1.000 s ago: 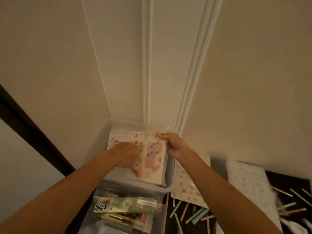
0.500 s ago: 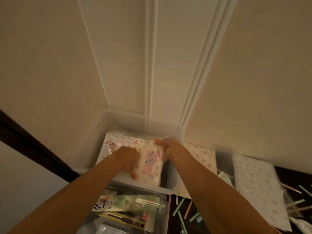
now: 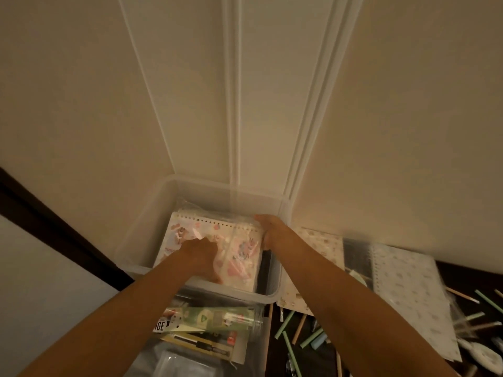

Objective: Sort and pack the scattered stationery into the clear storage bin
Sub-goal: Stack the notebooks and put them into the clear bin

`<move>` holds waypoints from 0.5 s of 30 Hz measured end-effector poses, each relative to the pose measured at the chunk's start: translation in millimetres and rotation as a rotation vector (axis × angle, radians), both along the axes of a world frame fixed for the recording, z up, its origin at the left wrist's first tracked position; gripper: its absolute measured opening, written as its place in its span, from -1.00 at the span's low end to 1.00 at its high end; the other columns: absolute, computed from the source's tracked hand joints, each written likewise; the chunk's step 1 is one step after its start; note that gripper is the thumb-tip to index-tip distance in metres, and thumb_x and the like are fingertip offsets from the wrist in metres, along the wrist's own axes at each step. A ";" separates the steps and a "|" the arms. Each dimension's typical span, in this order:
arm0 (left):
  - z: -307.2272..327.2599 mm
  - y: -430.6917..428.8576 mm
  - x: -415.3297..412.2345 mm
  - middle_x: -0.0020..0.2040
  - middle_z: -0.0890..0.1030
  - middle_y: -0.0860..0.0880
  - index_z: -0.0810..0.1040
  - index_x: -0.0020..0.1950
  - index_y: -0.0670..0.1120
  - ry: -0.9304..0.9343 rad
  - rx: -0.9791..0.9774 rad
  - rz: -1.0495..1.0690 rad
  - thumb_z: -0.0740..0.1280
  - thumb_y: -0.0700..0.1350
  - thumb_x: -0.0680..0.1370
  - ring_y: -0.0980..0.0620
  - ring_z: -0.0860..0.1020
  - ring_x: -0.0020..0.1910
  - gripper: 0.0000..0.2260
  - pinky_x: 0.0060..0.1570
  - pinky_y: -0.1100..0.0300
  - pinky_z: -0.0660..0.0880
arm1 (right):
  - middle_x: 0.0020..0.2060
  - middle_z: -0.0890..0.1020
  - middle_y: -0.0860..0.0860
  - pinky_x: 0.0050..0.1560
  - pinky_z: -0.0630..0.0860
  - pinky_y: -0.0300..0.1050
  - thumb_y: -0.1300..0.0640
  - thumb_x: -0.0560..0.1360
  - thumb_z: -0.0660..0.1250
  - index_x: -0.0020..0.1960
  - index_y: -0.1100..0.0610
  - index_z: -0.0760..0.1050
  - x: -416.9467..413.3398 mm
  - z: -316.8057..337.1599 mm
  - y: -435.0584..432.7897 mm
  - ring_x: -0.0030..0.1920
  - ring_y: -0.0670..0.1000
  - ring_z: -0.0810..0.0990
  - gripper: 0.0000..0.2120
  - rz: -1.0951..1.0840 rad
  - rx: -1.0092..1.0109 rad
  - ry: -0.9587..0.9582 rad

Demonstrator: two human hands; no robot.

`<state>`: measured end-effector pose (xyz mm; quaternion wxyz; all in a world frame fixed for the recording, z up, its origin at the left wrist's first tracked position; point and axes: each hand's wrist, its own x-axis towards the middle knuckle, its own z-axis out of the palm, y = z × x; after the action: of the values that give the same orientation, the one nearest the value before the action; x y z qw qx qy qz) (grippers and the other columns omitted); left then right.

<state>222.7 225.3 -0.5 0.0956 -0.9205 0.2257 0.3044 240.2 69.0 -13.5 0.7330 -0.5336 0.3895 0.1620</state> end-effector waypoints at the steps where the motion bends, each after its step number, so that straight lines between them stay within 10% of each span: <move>1: 2.3 -0.2 -3.1 0.20 0.51 -0.03 0.37 0.30 -0.09 0.000 -0.009 0.026 0.41 0.22 0.39 0.01 0.50 0.12 -0.39 0.02 0.22 0.37 | 0.14 0.48 0.14 0.29 0.33 -0.02 0.23 0.58 0.20 0.09 0.23 0.47 -5.5 10.1 0.1 0.36 0.17 0.36 -0.86 -0.004 0.013 -0.017; 3: 11.8 -2.8 -5.8 0.23 0.50 -0.04 0.36 0.33 -0.10 0.036 -0.016 0.071 0.43 0.16 0.40 0.02 0.49 0.11 -0.39 0.00 0.23 0.36 | 0.12 0.44 0.13 0.27 0.33 -0.02 0.25 0.59 0.17 0.25 0.27 0.40 -12.8 25.6 -3.1 0.31 0.17 0.37 -0.75 0.029 -0.024 -0.053; 8: 51.8 -21.4 -17.5 0.30 0.44 -0.09 0.33 0.35 -0.13 -0.083 0.016 0.114 0.37 -0.06 0.50 -0.05 0.46 0.23 -0.54 0.14 0.15 0.40 | -0.31 0.30 0.06 -0.28 0.37 -0.19 0.25 0.58 0.18 -0.15 0.20 0.37 -44.2 69.8 -16.6 -0.34 -0.02 0.30 -0.88 0.164 -0.130 -0.082; 15: 111.9 -93.1 -60.3 0.18 0.49 -0.21 0.41 0.21 -0.23 -0.368 -0.343 0.183 0.15 -0.16 0.60 -0.18 0.48 0.15 -0.77 0.03 0.08 0.42 | -0.27 0.52 0.12 -0.27 0.42 -0.17 0.10 0.57 0.18 0.07 0.20 0.38 -120.1 113.0 -82.2 -0.31 0.01 0.45 -0.82 0.106 -0.223 -0.153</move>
<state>162.4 132.2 111.4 -0.0504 -0.9796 0.1687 0.0965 120.1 -13.2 99.5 0.6872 -0.6424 0.3191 0.1151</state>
